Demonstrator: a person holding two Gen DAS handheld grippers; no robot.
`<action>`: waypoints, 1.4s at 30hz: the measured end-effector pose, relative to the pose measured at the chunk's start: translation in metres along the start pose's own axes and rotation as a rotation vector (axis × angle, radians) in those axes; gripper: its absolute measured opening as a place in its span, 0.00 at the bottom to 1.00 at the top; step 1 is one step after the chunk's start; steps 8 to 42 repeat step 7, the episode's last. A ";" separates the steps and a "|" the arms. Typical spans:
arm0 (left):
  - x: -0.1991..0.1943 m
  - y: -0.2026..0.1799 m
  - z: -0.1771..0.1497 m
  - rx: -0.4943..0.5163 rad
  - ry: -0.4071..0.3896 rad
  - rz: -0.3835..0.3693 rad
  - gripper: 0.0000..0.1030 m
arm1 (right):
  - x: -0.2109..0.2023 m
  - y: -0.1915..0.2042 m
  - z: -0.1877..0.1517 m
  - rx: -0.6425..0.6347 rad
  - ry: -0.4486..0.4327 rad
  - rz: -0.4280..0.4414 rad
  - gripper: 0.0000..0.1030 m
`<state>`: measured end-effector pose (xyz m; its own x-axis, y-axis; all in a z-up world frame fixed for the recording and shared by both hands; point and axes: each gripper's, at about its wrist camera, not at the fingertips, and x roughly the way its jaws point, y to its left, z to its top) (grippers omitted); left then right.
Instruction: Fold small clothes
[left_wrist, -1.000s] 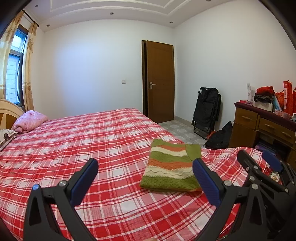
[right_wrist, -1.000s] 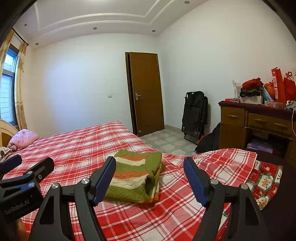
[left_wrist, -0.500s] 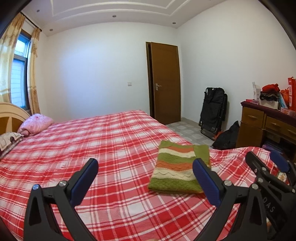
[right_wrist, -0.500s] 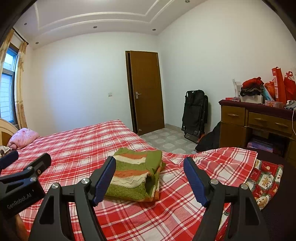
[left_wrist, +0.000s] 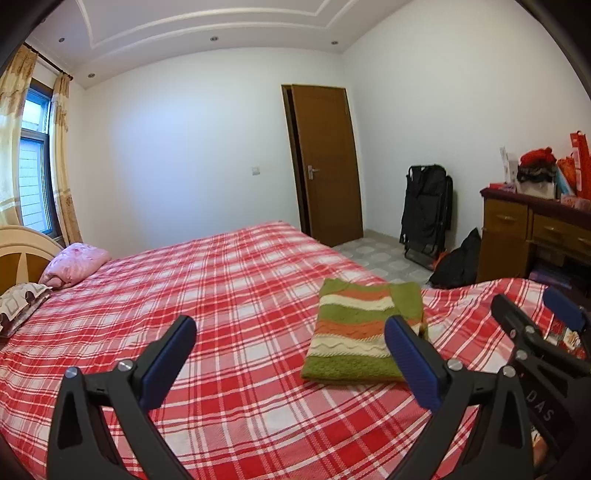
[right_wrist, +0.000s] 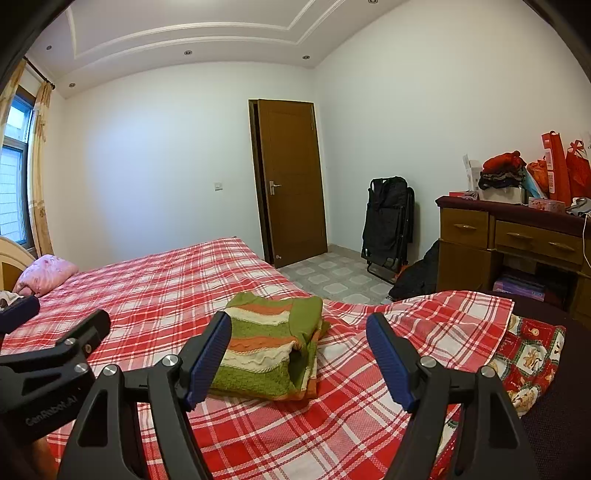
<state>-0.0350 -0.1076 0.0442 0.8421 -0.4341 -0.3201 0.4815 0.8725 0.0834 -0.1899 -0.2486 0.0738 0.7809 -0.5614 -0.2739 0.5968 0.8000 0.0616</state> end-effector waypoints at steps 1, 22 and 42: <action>0.001 0.002 0.000 -0.007 0.009 -0.005 1.00 | 0.000 0.000 0.000 0.000 0.001 0.000 0.74; 0.006 0.010 -0.003 -0.044 0.030 0.002 1.00 | 0.002 -0.001 -0.001 0.005 0.009 0.003 0.74; 0.006 0.010 -0.003 -0.044 0.030 0.002 1.00 | 0.002 -0.001 -0.001 0.005 0.009 0.003 0.74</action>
